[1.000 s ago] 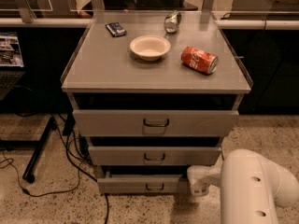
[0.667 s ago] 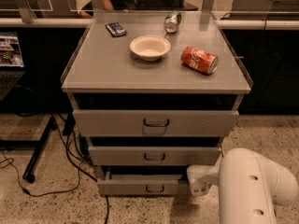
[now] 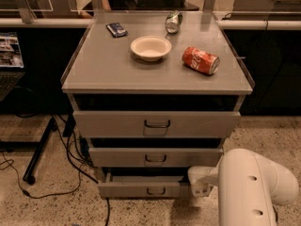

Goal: Open bottom drawer

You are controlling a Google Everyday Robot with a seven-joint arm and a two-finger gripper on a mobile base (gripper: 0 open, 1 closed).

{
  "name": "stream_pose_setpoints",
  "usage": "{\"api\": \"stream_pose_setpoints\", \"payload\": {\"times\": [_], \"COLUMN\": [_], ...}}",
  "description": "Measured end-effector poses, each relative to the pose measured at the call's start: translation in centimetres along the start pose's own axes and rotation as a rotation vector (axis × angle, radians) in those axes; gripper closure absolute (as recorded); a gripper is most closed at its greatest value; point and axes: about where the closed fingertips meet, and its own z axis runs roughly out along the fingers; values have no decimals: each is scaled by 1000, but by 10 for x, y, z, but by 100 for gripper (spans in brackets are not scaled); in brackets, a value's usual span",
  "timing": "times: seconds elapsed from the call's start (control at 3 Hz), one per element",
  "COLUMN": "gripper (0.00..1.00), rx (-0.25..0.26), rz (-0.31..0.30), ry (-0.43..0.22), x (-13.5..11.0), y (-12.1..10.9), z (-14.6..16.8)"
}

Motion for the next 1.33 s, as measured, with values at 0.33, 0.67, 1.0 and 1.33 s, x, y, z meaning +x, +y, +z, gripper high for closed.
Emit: {"api": "stream_pose_setpoints", "payload": {"times": [0.33,0.67,1.0,1.33], "gripper": [100,100,100,100], "rx": [-10,-55,-138,-169], "rz": [-14,-51,-119,-111], "ry": [80,203,317,331], "x": [11,22,34,40], "y": [-6,-23,-37,-26], "z": [-8,-31,-51,-52]}}
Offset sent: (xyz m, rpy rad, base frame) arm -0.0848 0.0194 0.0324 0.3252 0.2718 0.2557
